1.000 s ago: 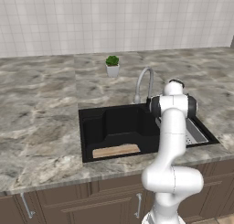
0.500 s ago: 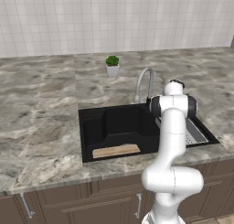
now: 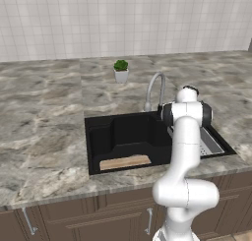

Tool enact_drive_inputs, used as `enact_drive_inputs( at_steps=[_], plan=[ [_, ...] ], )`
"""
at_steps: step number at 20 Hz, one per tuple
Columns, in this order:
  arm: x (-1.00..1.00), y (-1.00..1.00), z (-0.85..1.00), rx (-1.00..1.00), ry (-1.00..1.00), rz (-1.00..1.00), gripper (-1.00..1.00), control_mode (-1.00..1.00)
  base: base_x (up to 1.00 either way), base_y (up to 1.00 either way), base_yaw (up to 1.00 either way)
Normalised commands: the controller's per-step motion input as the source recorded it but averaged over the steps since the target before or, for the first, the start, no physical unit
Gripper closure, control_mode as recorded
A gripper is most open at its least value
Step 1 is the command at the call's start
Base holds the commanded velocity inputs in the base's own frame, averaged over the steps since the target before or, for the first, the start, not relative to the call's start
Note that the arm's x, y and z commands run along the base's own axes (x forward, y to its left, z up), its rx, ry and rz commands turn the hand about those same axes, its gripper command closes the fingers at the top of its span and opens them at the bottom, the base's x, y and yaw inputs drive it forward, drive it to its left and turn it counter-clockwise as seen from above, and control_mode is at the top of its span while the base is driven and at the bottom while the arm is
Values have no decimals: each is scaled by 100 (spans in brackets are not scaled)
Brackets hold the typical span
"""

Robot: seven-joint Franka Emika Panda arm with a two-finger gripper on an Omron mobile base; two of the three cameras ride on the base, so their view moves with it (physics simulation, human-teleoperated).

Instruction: Turn on the sink faucet with hot water and rinse the cutting board for ten seconds, then turn off the faucet. Push the cutting board to reach the water if necessary.

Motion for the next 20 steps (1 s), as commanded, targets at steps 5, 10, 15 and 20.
enact_drive_inputs(
  at_steps=[5, 10, 15, 20],
  plan=[
    [0, 0, 0, 0, 0, 0, 100, -100, 0, 0, 0],
    [0, 0, 0, 0, 0, 0, 100, -100, 0, 0, 0],
    [0, 0, 0, 0, 0, 0, 100, -100, 0, 0, 0],
    [0, 0, 0, 0, 0, 0, 100, -100, 0, 0, 0]
  ],
)
